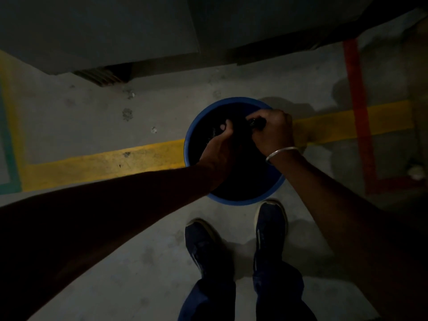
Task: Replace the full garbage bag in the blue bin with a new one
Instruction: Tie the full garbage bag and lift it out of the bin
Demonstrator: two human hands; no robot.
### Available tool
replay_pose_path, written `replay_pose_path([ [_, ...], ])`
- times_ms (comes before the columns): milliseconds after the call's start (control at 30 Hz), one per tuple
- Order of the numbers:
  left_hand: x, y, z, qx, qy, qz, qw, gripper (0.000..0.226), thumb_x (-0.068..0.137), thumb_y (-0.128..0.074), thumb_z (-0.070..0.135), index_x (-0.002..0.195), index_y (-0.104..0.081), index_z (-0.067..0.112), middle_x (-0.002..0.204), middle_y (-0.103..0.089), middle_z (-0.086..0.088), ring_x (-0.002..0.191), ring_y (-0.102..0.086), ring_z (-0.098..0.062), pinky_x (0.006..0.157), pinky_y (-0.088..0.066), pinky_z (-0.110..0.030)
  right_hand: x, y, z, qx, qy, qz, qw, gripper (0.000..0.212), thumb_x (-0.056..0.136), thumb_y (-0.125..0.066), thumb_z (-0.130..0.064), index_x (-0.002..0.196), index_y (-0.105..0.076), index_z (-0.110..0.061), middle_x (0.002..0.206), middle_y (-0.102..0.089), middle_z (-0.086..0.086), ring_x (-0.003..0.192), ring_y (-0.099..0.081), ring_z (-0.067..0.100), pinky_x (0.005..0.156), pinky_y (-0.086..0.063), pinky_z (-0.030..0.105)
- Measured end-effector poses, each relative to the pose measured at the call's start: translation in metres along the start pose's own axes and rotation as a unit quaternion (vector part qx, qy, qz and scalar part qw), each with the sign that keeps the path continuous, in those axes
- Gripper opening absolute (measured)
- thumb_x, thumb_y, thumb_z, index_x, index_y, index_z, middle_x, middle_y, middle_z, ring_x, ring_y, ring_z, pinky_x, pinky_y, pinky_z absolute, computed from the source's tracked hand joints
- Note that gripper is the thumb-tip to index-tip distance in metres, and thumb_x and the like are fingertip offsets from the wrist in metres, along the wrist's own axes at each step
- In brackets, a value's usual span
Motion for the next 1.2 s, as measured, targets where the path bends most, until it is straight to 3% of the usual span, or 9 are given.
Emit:
replay_pose_path([
  [100, -0.002, 0.009, -0.013, 0.018, 0.061, 0.01, 0.998, 0.074, 0.087, -0.049, 0.048, 0.15, -0.031, 0.015, 0.152, -0.03, -0.024, 0.136, -0.024, -0.053, 0.103, -0.006, -0.074, 0.009, 0.003, -0.015, 0.004, 0.012, -0.016, 1.0, 0.03, 0.076, -0.06, 0.0, 0.098, -0.076, -0.015, 0.098, -0.076, 0.005, 0.092, -0.07, 0.017, 0.085, -0.052, 0.018],
  [267, -0.009, 0.011, -0.015, 0.082, 0.016, -0.06, 0.995, 0.017, 0.093, -0.056, 0.011, 0.103, -0.054, -0.001, 0.109, -0.052, -0.017, 0.106, -0.049, -0.025, 0.084, -0.036, -0.04, 0.019, 0.031, -0.057, 0.029, 0.088, -0.03, 0.995, 0.032, 0.07, -0.06, -0.004, 0.095, -0.077, -0.014, 0.098, -0.075, 0.003, 0.093, -0.068, 0.014, 0.088, -0.055, 0.026],
  [367, -0.002, 0.019, -0.023, 0.024, -0.01, -0.011, 1.0, 0.044, 0.086, -0.059, -0.007, 0.127, -0.052, 0.009, 0.127, -0.053, -0.014, 0.114, -0.052, -0.026, 0.09, -0.045, -0.033, 0.027, 0.037, -0.08, 0.018, 0.109, -0.081, 0.991, 0.028, 0.074, -0.065, -0.001, 0.095, -0.077, -0.014, 0.099, -0.075, 0.001, 0.094, -0.067, 0.009, 0.091, -0.054, 0.023],
  [467, 0.014, 0.018, -0.029, -0.094, 0.034, -0.02, 0.995, 0.039, 0.095, -0.056, 0.009, 0.133, -0.052, 0.005, 0.136, -0.052, -0.012, 0.123, -0.05, -0.032, 0.102, -0.038, -0.037, 0.033, 0.037, -0.092, 0.012, 0.112, -0.093, 0.989, 0.022, 0.076, -0.066, -0.004, 0.092, -0.078, -0.015, 0.096, -0.077, 0.0, 0.092, -0.066, 0.003, 0.092, -0.053, 0.02],
  [567, 0.027, 0.004, -0.019, -0.143, 0.035, -0.03, 0.989, 0.054, 0.1, -0.017, 0.031, 0.141, -0.048, 0.015, 0.141, -0.051, -0.005, 0.131, -0.043, -0.027, 0.11, -0.016, -0.037, 0.035, 0.039, -0.089, 0.016, 0.088, -0.085, 0.992, 0.012, 0.079, -0.072, -0.02, 0.088, -0.079, -0.015, 0.087, -0.077, -0.002, 0.081, -0.069, 0.003, 0.081, -0.057, 0.021],
  [667, 0.01, 0.021, -0.02, -0.039, -0.002, -0.002, 0.999, 0.043, 0.087, -0.056, 0.019, 0.128, -0.052, 0.009, 0.135, -0.053, -0.019, 0.128, -0.041, -0.045, 0.106, -0.026, -0.055, 0.037, 0.042, -0.075, 0.026, 0.068, -0.065, 0.995, 0.016, 0.075, -0.078, -0.015, 0.091, -0.078, -0.016, 0.09, -0.073, -0.009, 0.083, -0.067, 0.0, 0.081, -0.053, 0.01],
  [733, -0.008, 0.04, -0.029, 0.005, -0.025, 0.033, 0.999, 0.059, 0.091, -0.055, 0.018, 0.14, -0.027, 0.001, 0.153, -0.028, -0.025, 0.143, -0.019, -0.05, 0.117, -0.018, -0.058, 0.04, 0.042, -0.059, 0.036, 0.036, -0.038, 0.998, 0.024, 0.074, -0.079, -0.01, 0.097, -0.077, -0.017, 0.096, -0.073, -0.008, 0.089, -0.066, 0.0, 0.085, -0.051, 0.01],
  [800, -0.012, 0.043, -0.03, 0.032, -0.01, 0.058, 0.998, 0.062, 0.09, -0.058, 0.025, 0.145, -0.035, 0.007, 0.157, -0.024, -0.021, 0.145, -0.015, -0.048, 0.119, -0.009, -0.062, 0.037, 0.037, -0.039, 0.034, 0.004, -0.022, 0.999, 0.026, 0.074, -0.078, -0.012, 0.099, -0.077, -0.015, 0.101, -0.074, -0.002, 0.093, -0.068, 0.006, 0.087, -0.051, 0.012],
  [1200, -0.028, 0.037, -0.046, -0.187, -0.009, 0.158, 0.97, 0.034, 0.088, -0.059, 0.02, 0.121, -0.06, 0.011, 0.119, -0.064, -0.014, 0.114, -0.056, -0.038, 0.096, -0.04, -0.049, -0.007, 0.003, -0.002, 0.067, -0.075, 0.04, 0.994, 0.023, 0.075, -0.069, -0.004, 0.089, -0.076, -0.021, 0.094, -0.076, 0.001, 0.088, -0.071, 0.013, 0.081, -0.057, 0.024],
])
Point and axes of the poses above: each hand's wrist, its own x-axis towards the middle knuckle, its own y-axis out of the back of the hand, z = x × y, the point moved 3 cm from there along x, towards the middle knuckle
